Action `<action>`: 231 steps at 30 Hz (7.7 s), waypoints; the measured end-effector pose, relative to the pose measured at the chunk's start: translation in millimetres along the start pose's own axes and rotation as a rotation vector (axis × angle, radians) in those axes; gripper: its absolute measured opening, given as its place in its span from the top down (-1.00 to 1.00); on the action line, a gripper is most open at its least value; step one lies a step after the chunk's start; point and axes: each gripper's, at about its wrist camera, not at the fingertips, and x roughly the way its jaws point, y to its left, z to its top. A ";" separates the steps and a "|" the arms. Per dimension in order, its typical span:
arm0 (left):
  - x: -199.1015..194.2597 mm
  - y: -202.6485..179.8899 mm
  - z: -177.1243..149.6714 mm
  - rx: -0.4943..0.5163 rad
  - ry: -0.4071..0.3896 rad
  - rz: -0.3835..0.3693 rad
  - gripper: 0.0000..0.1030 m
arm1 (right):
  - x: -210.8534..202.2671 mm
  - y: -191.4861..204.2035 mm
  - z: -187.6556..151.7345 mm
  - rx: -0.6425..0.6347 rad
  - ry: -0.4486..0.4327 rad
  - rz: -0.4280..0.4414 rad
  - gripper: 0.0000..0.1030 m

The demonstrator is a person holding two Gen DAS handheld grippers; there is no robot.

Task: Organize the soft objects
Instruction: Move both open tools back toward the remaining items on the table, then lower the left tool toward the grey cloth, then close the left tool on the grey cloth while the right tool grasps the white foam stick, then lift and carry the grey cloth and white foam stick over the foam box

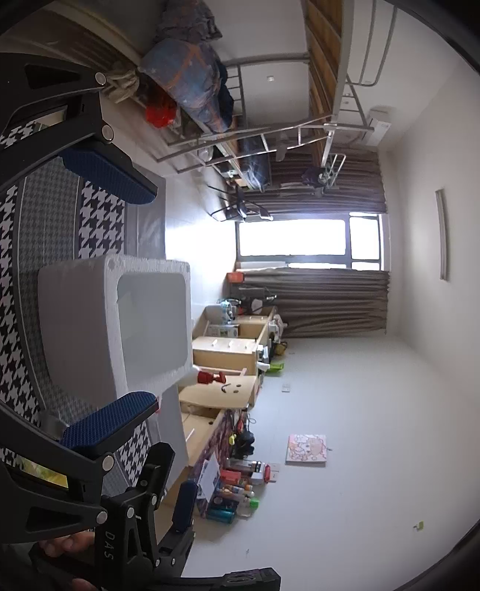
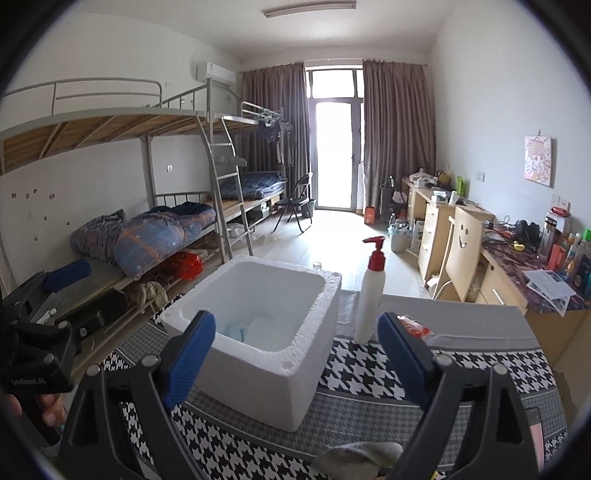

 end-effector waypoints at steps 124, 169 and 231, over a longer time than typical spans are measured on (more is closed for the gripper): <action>100.8 -140.9 -111.2 0.100 0.386 -0.343 -0.72 | -51.6 -127.2 -173.5 0.282 0.183 -0.361 -0.81; 118.9 -150.9 -121.7 0.109 0.464 -0.384 0.91 | -29.3 -128.0 -197.4 0.269 0.299 -0.371 -0.80; 29.3 -96.3 -58.8 0.071 0.199 -0.319 0.91 | -55.6 -68.1 -128.6 0.122 0.179 -0.283 0.68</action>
